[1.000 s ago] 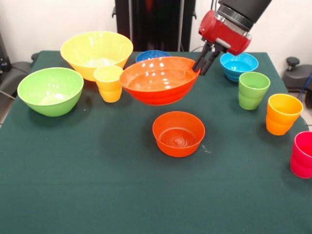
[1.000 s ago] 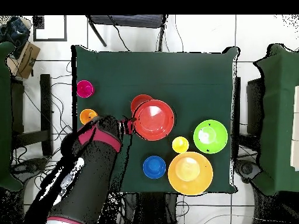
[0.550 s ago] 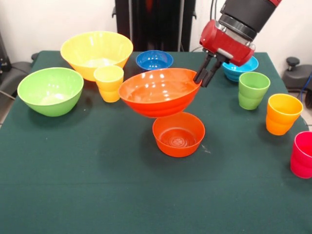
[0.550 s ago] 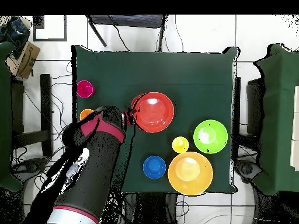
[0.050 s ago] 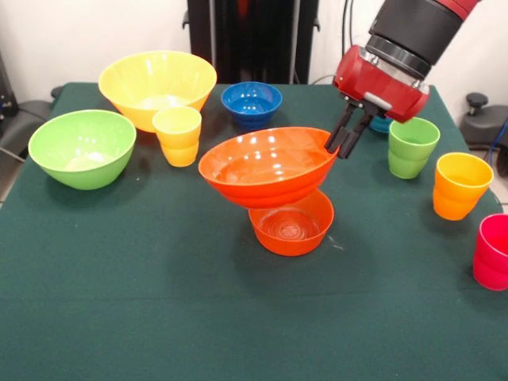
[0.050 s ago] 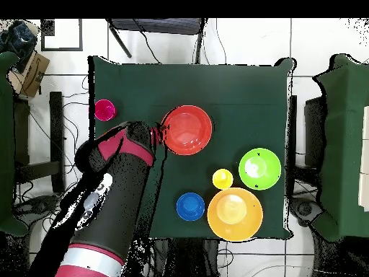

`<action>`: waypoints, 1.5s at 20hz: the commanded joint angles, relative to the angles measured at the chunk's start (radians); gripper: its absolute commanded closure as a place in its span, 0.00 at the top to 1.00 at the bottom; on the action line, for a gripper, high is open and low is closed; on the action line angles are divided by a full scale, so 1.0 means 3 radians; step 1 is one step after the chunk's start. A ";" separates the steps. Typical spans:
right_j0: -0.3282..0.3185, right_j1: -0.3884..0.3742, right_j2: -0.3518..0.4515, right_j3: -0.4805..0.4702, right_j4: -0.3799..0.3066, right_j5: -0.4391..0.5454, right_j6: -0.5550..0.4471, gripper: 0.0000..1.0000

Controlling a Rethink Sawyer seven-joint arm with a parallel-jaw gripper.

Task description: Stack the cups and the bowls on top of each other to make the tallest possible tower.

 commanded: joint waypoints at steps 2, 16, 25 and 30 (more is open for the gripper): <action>0.0070 0.0146 0.0207 -0.0347 0.0163 0.0438 0.0300 0.00; 0.0198 0.0201 0.0054 -0.0286 0.0228 0.0425 0.0317 0.00; 0.0271 0.0277 -0.0088 -0.0355 0.0171 0.0440 0.0246 0.00; 0.0327 0.0323 -0.0167 -0.0374 0.0172 0.0389 0.0297 0.00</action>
